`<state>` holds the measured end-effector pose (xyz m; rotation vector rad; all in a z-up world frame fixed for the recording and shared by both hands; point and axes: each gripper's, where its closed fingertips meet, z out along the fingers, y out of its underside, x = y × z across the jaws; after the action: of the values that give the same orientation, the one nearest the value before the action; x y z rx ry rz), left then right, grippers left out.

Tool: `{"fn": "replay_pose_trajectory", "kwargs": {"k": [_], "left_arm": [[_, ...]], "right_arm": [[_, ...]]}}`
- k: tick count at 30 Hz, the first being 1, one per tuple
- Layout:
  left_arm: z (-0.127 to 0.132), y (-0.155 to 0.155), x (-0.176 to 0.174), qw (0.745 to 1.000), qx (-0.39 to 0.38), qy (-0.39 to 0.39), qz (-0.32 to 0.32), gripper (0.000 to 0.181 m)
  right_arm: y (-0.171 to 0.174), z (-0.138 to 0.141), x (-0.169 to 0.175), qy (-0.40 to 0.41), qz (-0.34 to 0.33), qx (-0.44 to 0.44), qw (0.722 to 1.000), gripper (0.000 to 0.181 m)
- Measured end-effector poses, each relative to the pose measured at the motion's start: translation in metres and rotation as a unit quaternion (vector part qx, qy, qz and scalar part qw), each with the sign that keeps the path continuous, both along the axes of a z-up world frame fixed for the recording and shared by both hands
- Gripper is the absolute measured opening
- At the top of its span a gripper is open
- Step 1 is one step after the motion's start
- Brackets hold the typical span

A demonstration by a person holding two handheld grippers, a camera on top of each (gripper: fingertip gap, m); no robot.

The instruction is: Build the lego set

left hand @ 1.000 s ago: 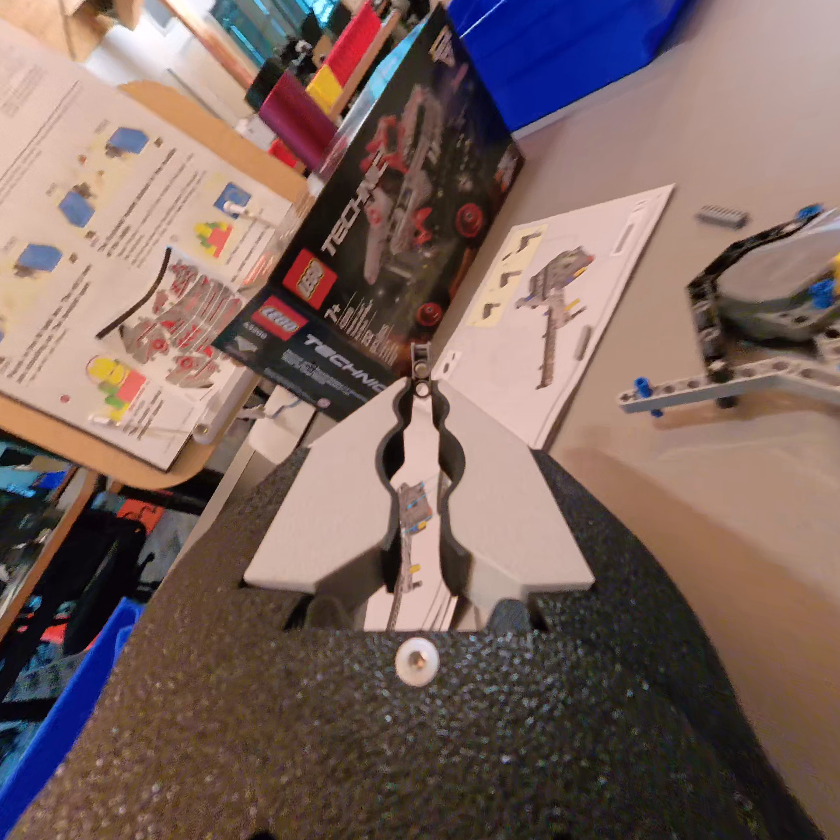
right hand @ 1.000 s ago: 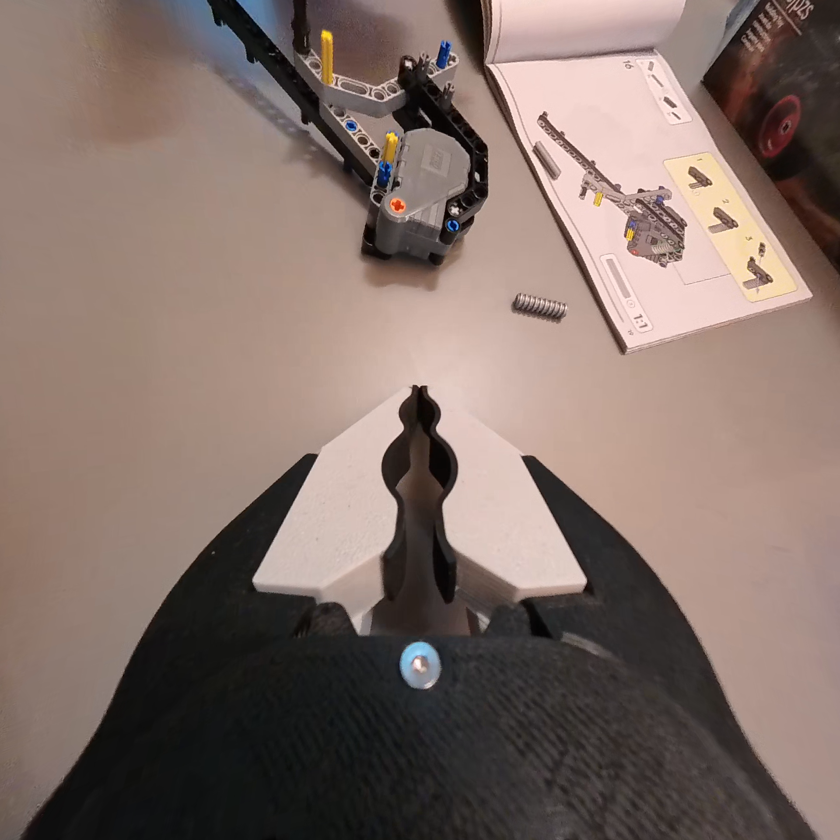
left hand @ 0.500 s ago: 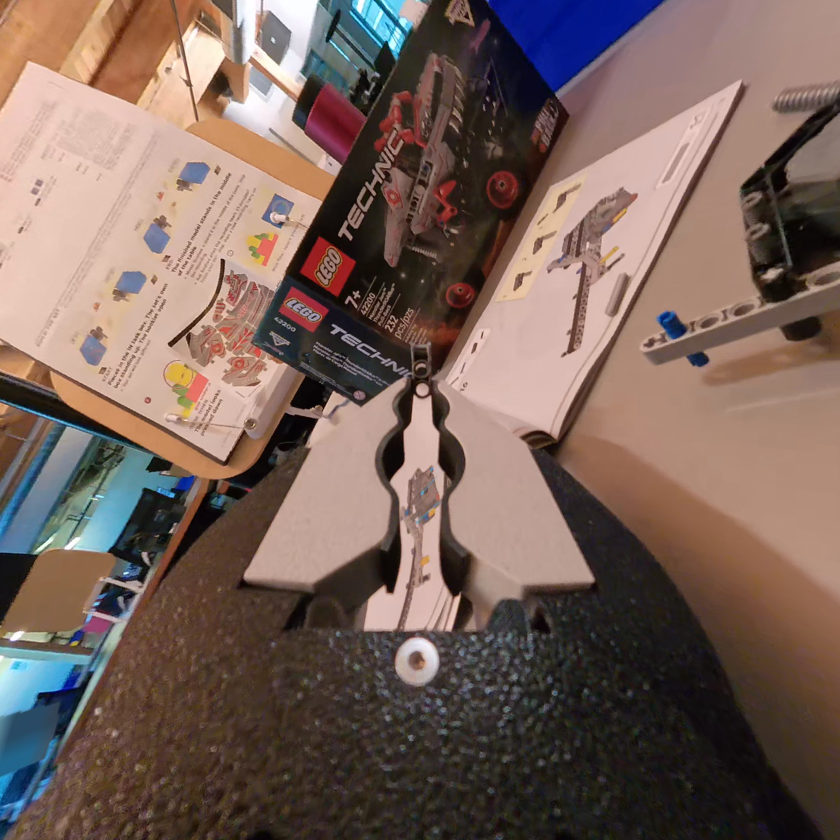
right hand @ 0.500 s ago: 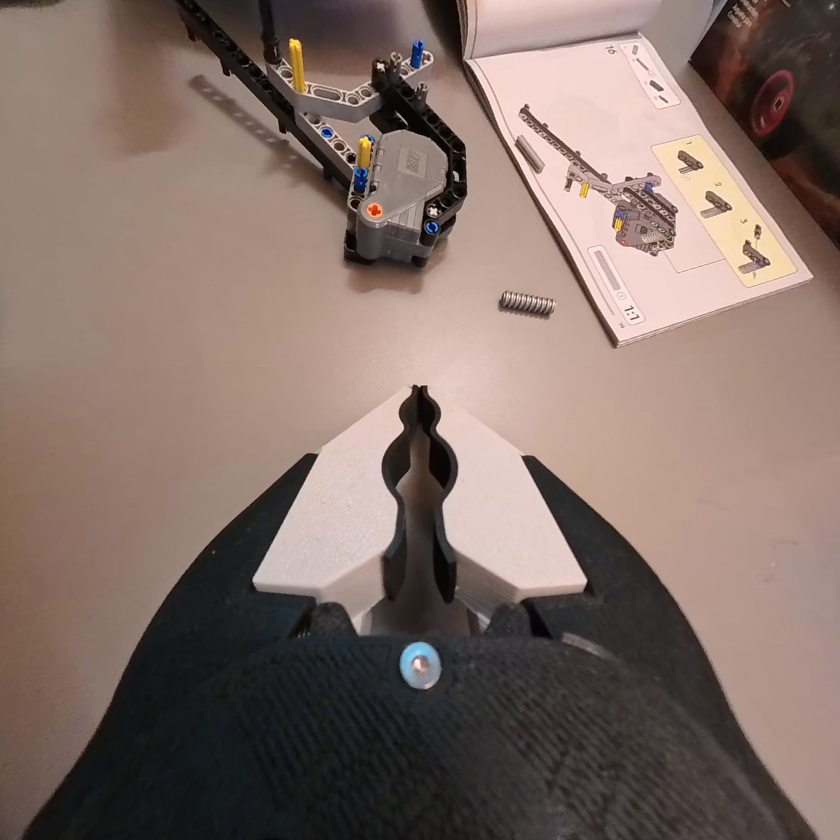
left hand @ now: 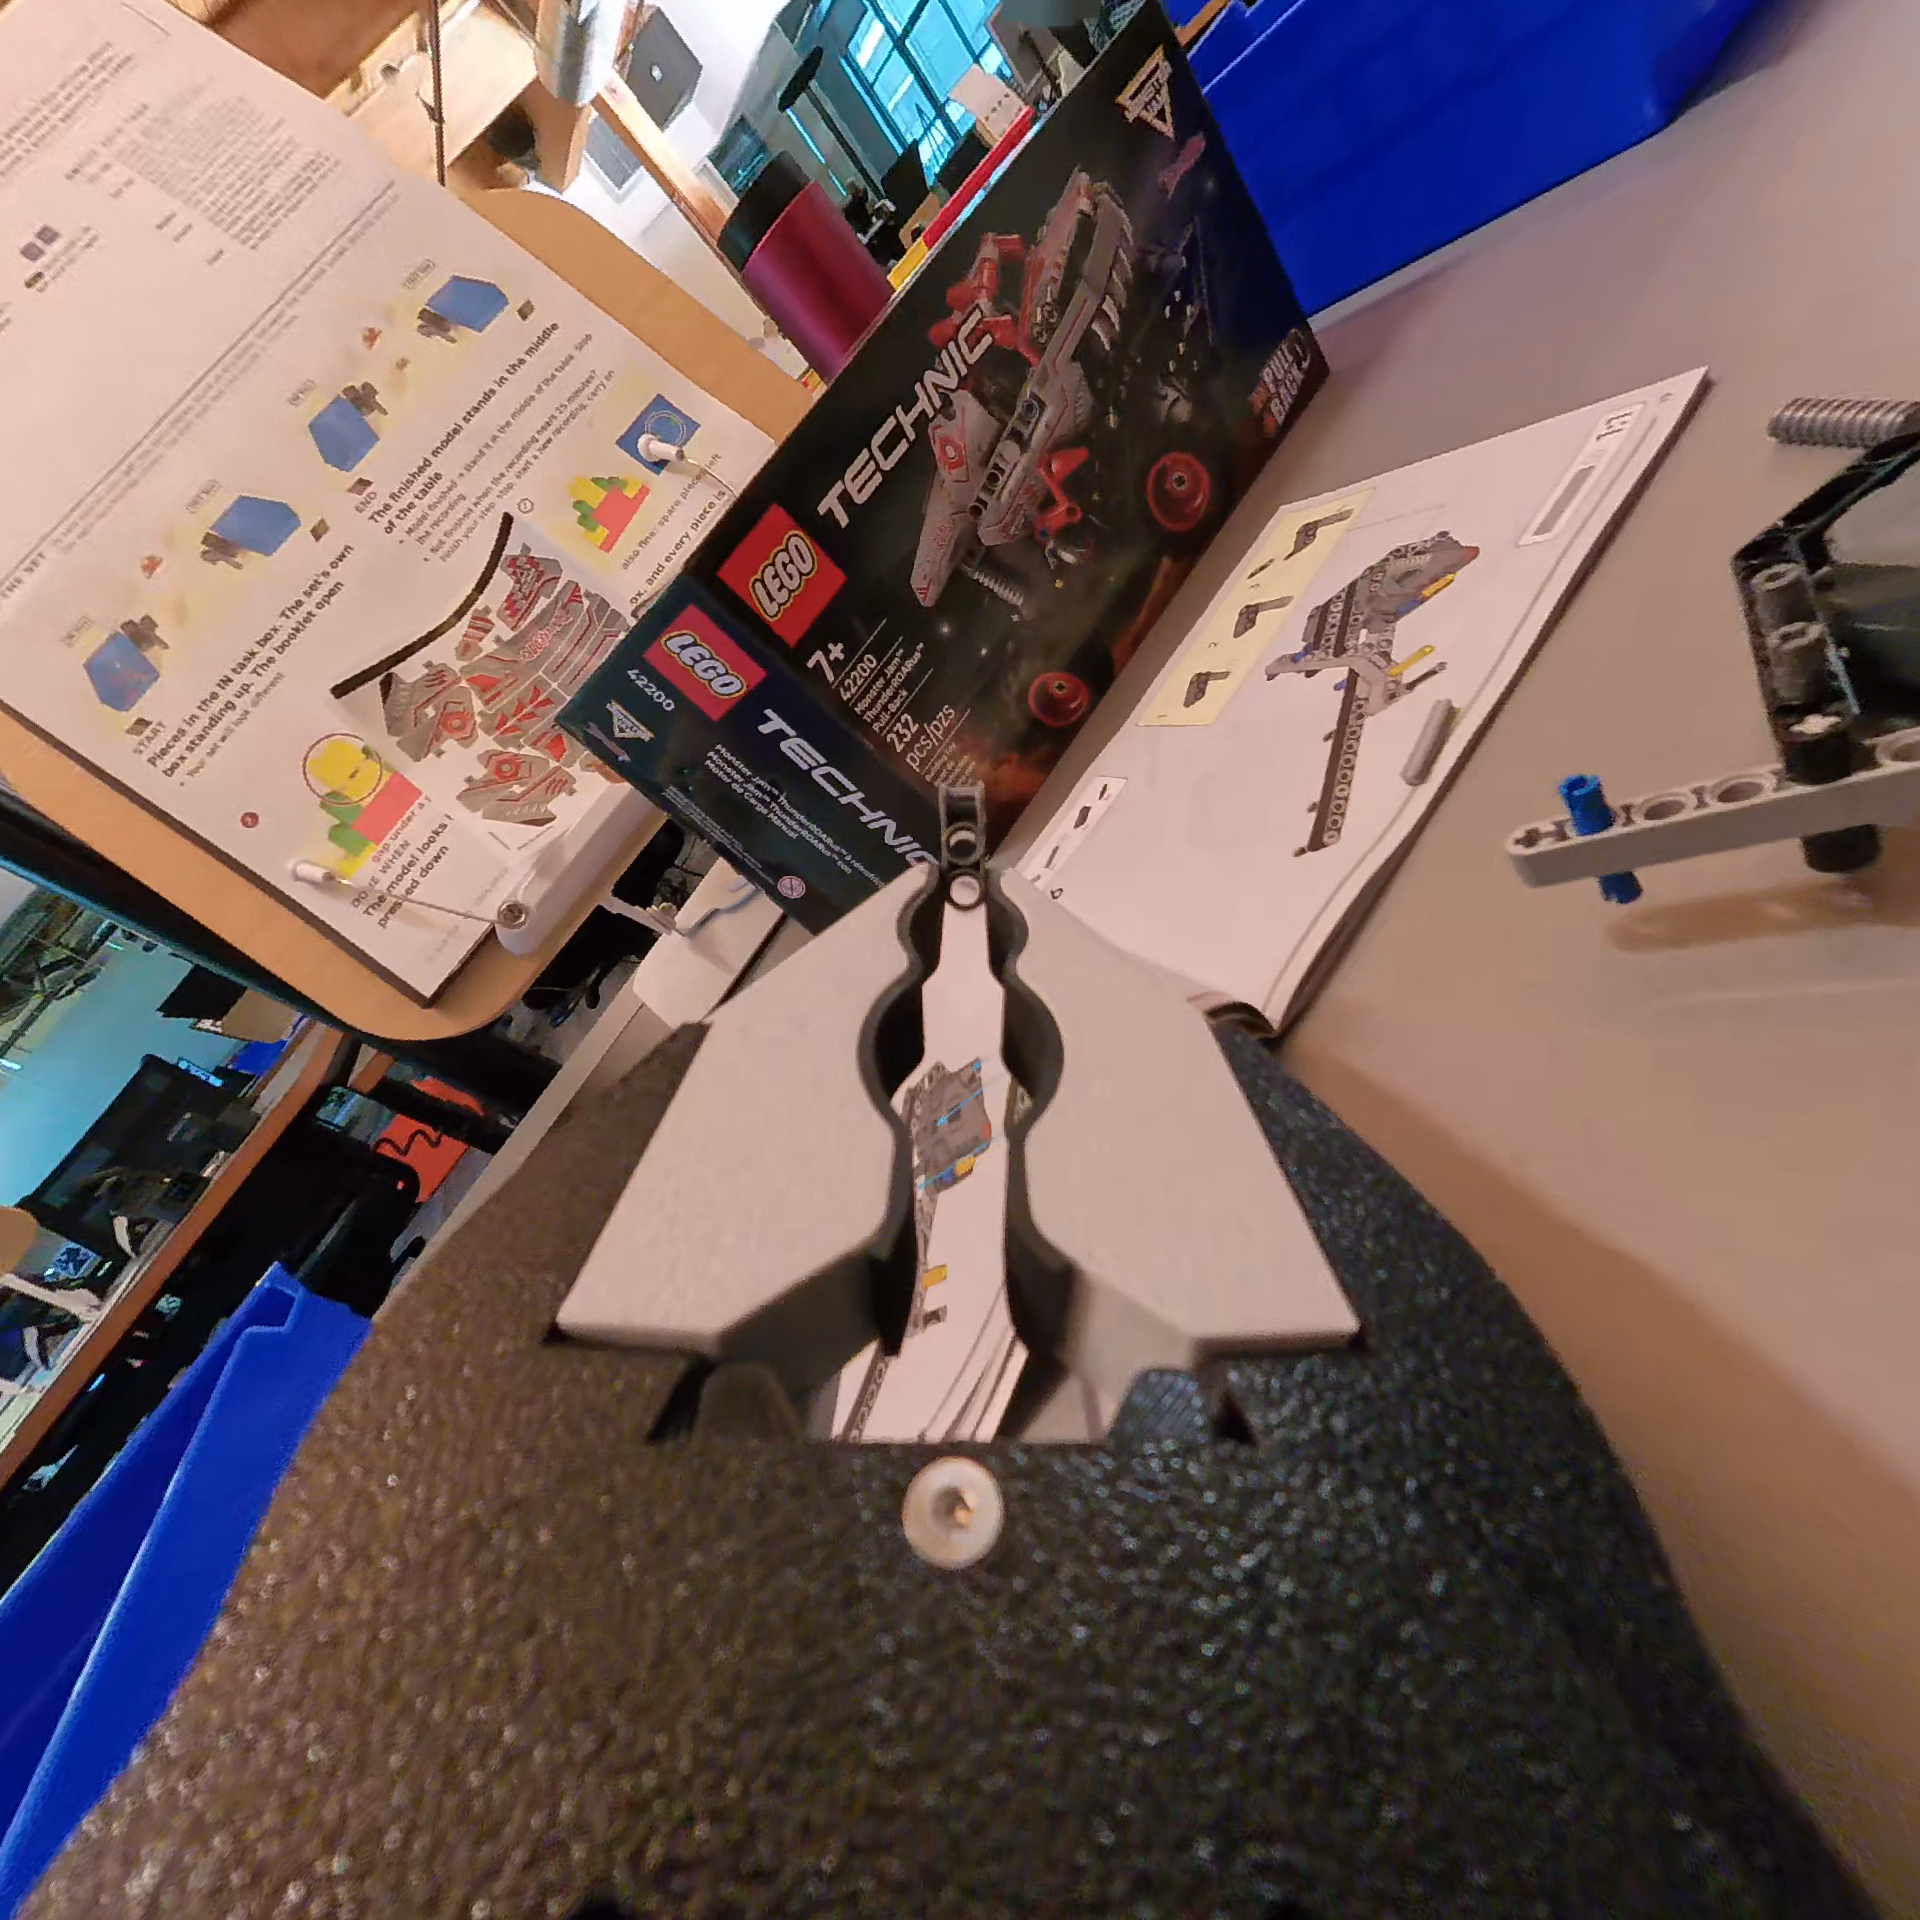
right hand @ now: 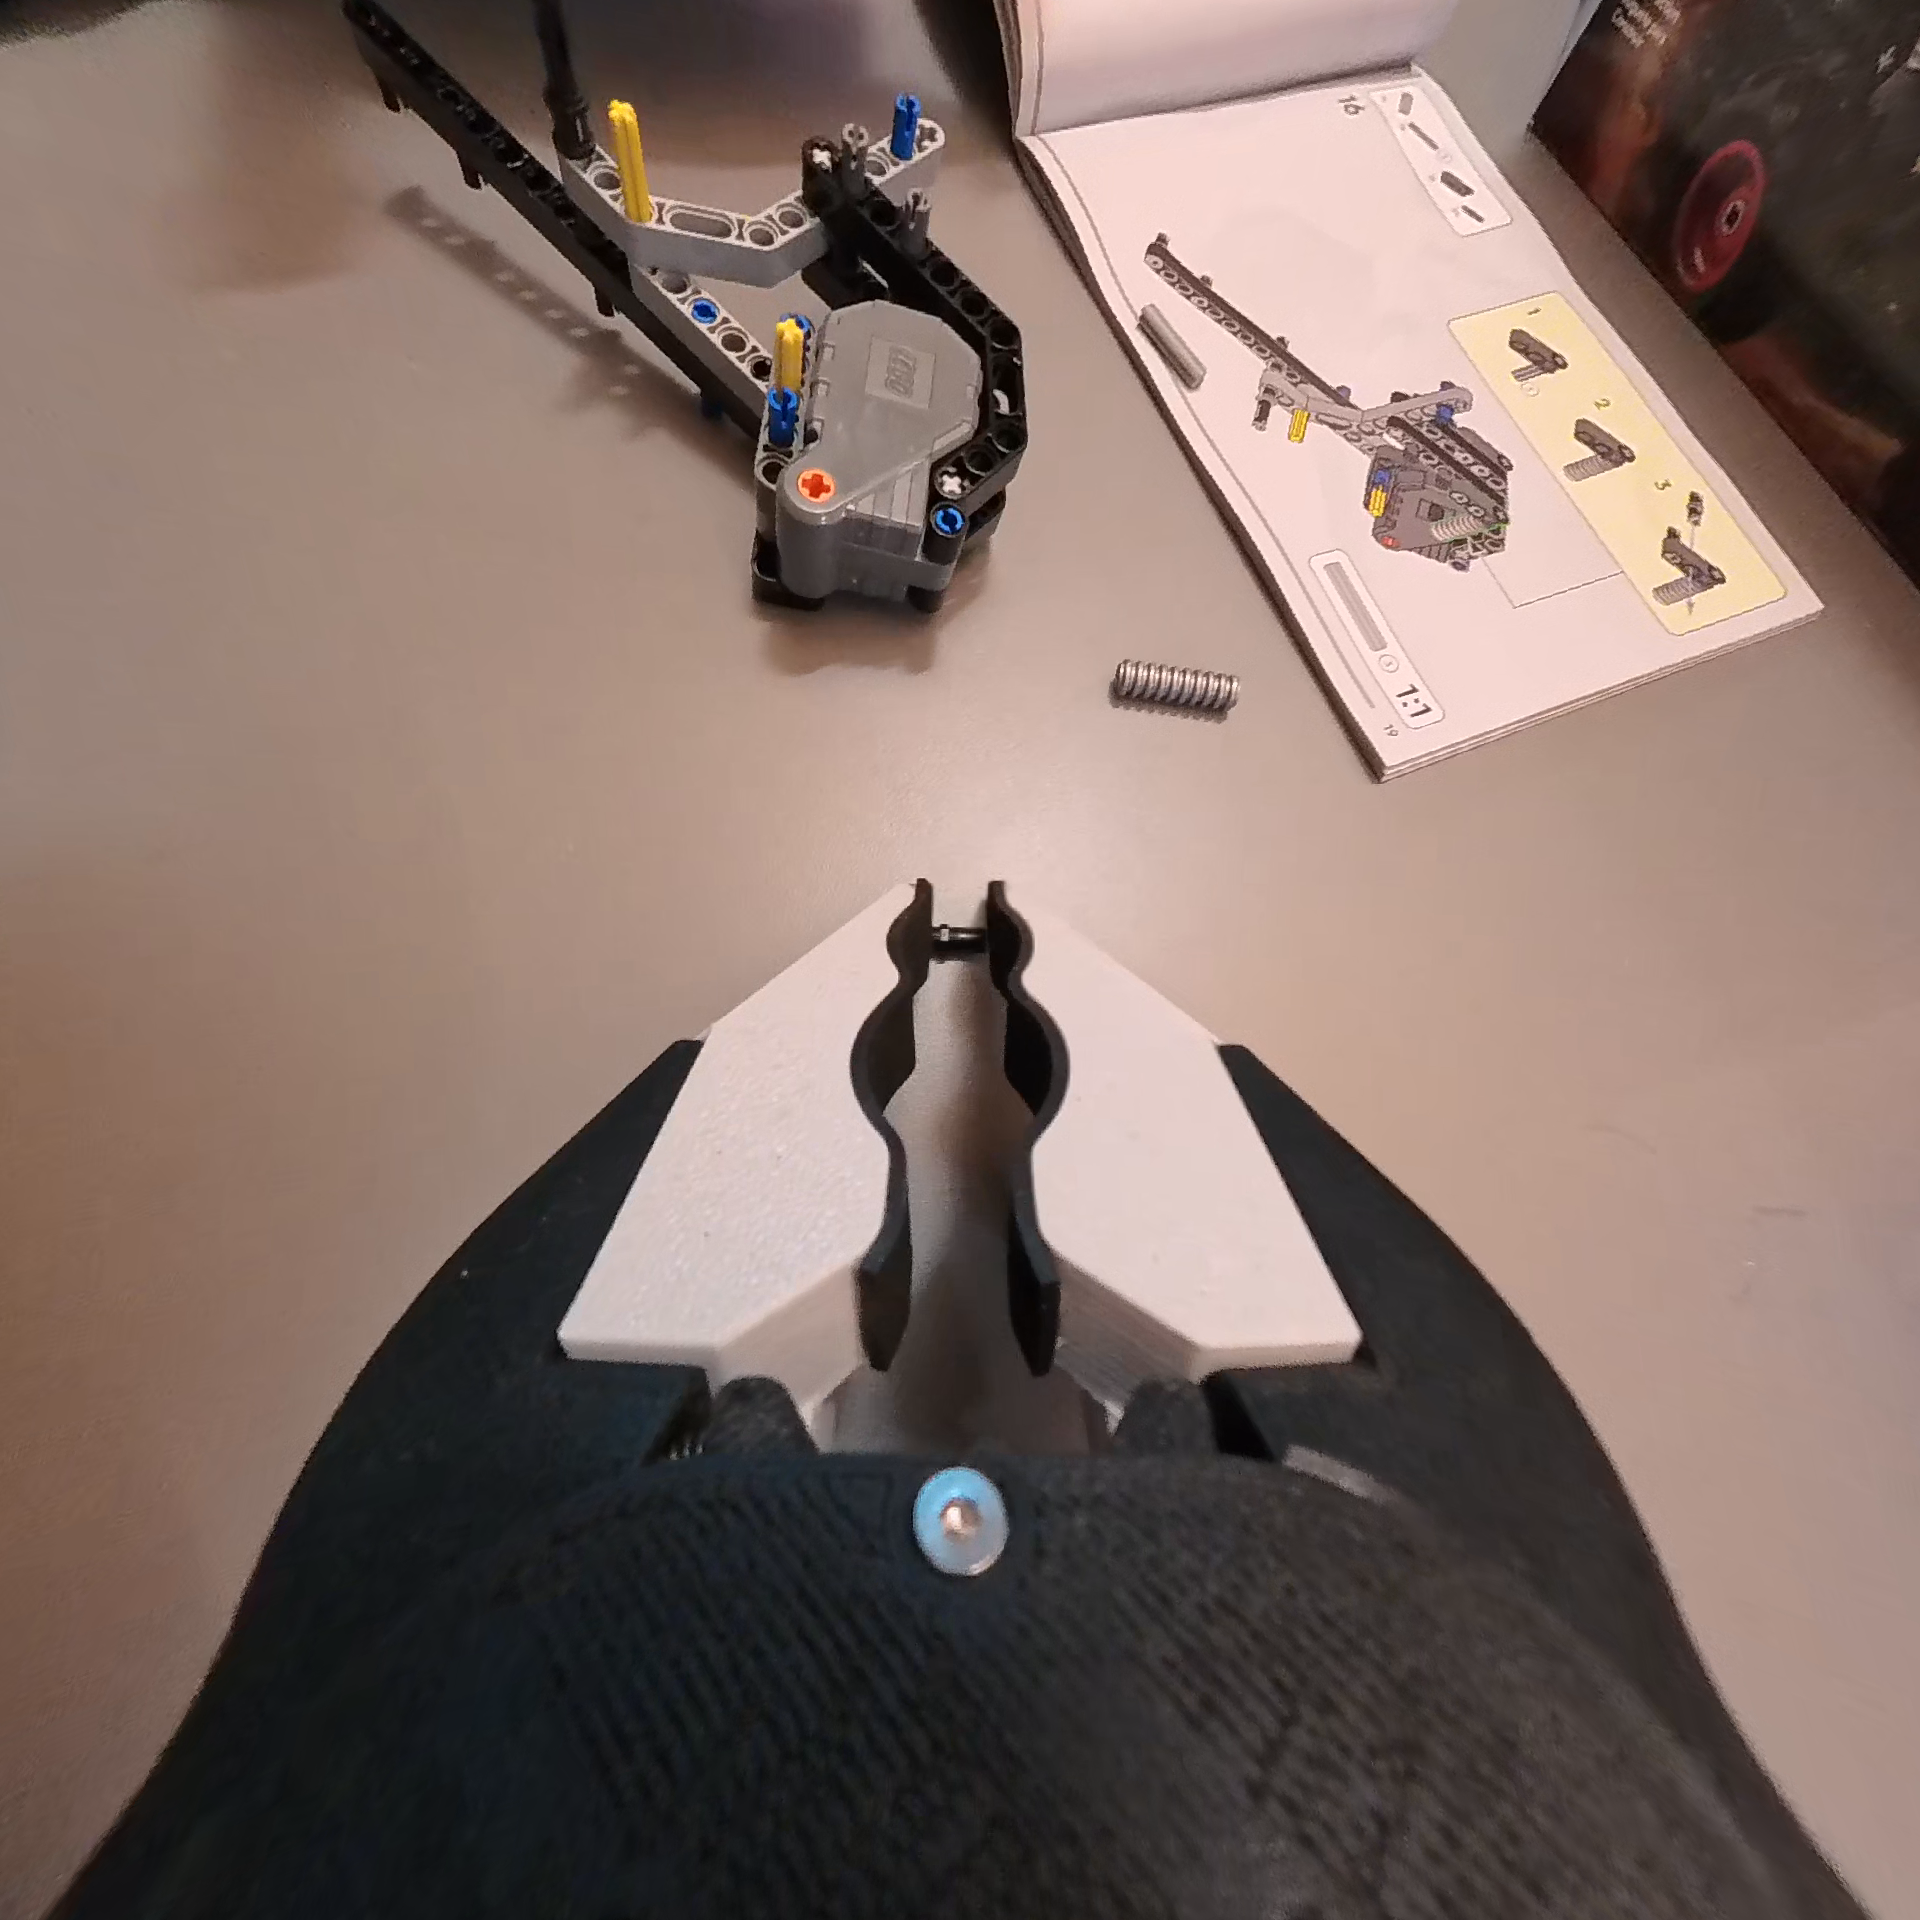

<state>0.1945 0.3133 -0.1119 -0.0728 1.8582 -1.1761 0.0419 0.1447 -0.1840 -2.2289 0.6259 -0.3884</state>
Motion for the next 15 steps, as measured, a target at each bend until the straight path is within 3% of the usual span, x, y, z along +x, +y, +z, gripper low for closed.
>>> {"fn": "replay_pose_trajectory", "kwargs": {"k": [1, 5, 15], "left_arm": [[0.0, 0.0, 0.0, 1.0, -0.001, 0.001, 0.001, 0.005], [-0.002, 0.001, 0.001, 1.0, -0.003, 0.006, 0.002, 0.005], [-0.003, -0.002, 0.0, 1.0, 0.0, 0.009, -0.004, 0.005]], "right_arm": [[0.0, 0.0, 0.0, 0.0, 0.0, 0.0, 1.0, 0.01], [0.001, 0.001, -0.002, 0.004, 0.008, 0.005, 1.0, 0.029], [0.0, 0.012, -0.001, 0.001, 0.003, 0.045, 0.999, 0.03]]}}
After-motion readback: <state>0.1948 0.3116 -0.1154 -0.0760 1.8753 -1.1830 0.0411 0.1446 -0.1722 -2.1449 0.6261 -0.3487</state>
